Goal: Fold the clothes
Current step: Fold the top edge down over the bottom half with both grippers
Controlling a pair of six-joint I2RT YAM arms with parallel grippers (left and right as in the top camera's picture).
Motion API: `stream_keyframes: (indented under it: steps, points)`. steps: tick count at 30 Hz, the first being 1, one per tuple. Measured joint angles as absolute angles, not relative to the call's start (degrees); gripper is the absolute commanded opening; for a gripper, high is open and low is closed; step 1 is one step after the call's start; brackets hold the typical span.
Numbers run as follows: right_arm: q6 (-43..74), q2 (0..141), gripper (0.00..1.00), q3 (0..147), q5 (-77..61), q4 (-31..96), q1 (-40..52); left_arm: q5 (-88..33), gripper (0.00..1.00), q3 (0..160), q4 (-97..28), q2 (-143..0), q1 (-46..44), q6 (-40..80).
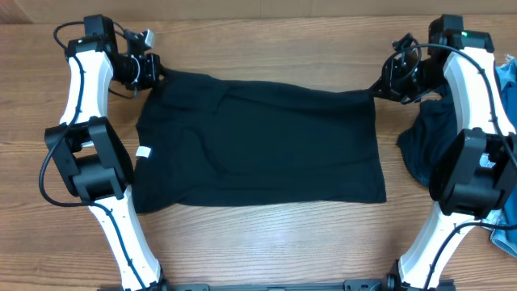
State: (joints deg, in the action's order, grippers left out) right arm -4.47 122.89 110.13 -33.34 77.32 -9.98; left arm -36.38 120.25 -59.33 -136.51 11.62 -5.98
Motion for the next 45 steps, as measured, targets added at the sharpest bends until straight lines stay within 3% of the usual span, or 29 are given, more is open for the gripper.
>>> stream_keyframes:
  steps: [9,17,32,45]
  points:
    - [-0.4,122.9,0.04,110.1,-28.3,88.8,-10.0,-29.5,0.04,120.4,-71.1,-136.4,11.6,-6.0]
    - [5.4,122.9,0.04,110.1,-17.0,90.9,-10.0,-24.5,0.05,120.5,-77.2,-136.4,11.6,-6.2]
    - [6.0,122.9,0.04,110.1,-16.1,91.8,-10.0,-22.1,0.10,120.5,-86.1,-136.4,12.6,-7.7]
    - [6.0,122.9,0.04,110.1,-13.8,92.6,-10.0,-20.8,0.04,120.5,-91.3,-136.4,12.6,-8.1]
